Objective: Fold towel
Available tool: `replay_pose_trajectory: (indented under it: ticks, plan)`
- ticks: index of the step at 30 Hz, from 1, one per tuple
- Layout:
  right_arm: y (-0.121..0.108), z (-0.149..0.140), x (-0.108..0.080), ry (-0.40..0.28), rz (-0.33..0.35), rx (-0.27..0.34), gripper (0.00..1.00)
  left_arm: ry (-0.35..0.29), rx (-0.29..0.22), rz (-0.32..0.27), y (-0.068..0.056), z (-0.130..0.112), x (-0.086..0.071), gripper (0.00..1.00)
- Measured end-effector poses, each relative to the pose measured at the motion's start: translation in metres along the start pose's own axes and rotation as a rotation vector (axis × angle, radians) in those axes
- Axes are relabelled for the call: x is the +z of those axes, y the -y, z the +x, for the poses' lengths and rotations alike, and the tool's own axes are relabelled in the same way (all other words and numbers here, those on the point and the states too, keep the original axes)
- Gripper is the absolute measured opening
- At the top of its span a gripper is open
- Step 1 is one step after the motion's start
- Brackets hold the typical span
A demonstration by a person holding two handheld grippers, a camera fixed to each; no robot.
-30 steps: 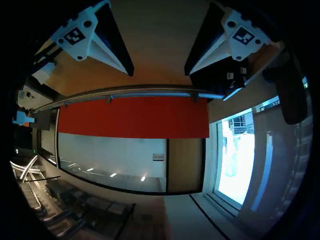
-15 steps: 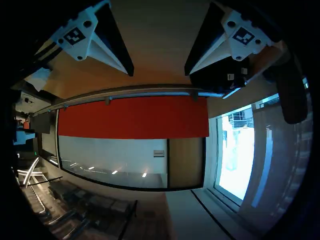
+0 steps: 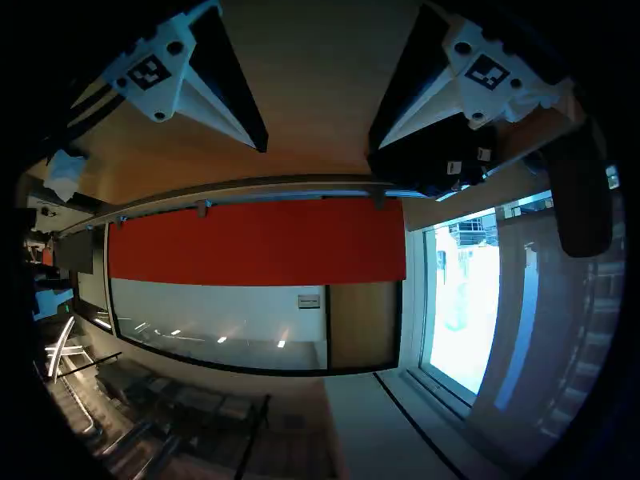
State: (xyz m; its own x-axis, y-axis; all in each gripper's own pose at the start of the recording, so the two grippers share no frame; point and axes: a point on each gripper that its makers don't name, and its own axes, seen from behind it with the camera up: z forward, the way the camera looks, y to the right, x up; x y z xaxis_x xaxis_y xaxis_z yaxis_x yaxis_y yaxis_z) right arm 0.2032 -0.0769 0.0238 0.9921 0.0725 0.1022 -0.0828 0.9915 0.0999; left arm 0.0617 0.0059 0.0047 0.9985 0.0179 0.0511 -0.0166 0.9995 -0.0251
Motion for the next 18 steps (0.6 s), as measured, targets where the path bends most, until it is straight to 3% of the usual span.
replay_pose_trajectory:
  ticks: [9,18]
  plan:
    - [0.014,-0.031,0.006,0.018,0.035,-0.036,1.00,-0.012,-0.005,-0.001,-0.001,-0.037,-0.001,0.94]
    - [0.013,-0.055,0.010,0.025,0.038,-0.049,0.99,-0.037,-0.023,0.005,0.000,-0.055,-0.002,0.94]
